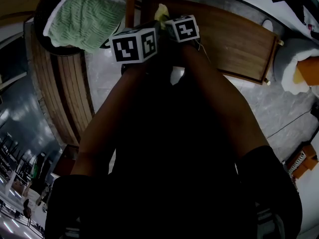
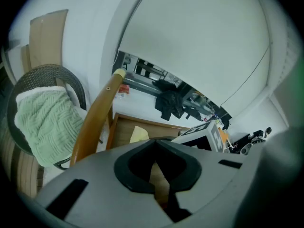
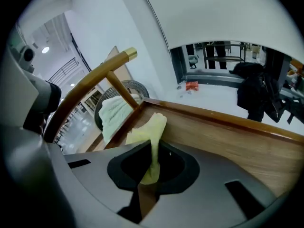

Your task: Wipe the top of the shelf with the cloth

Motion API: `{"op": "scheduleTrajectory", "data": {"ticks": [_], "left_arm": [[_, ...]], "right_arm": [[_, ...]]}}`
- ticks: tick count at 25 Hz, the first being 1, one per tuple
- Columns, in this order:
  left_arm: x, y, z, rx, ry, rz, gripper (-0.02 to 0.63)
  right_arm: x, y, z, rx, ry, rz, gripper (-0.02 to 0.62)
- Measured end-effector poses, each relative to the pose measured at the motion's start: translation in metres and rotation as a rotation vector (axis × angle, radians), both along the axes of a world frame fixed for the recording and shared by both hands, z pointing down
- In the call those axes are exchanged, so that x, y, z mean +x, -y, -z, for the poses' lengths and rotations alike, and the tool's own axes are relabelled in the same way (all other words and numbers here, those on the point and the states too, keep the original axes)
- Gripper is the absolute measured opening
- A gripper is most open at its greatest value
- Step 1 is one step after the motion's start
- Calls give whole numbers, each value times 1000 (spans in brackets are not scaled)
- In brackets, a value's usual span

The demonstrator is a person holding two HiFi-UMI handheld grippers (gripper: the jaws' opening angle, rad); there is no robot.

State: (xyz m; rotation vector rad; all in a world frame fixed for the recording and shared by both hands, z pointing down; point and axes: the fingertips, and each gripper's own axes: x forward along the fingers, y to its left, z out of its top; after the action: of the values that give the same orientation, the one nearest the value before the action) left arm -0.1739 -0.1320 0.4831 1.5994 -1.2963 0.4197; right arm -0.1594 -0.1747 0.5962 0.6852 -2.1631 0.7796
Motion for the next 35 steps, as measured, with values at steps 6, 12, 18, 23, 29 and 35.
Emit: {"op": "scheduleTrajectory", "data": {"ticks": [6,12,18,23,29,35], "left_arm": [[42,9,-15,-29,7,-36,11],[95,17,-31,-61,7,-85,11],[154,30,-42,-77,-1,-147,11],[202,33,-49,-88,-16,-189,11],[264,40,-57,-91,-29,-260,11],[315,43,-52,-80,-34,-317,11]], "right_arm": [[52,4,-2,-20,-15,-31,46],[110,16,0,-13,-25,-73,46],[173,28,4,-1,-40,-130,46],[229,25,1,9,-80,-146,46],[304,31,-3,27,-101,-220,46],[375,38,3,48,-138,-295,46]]}}
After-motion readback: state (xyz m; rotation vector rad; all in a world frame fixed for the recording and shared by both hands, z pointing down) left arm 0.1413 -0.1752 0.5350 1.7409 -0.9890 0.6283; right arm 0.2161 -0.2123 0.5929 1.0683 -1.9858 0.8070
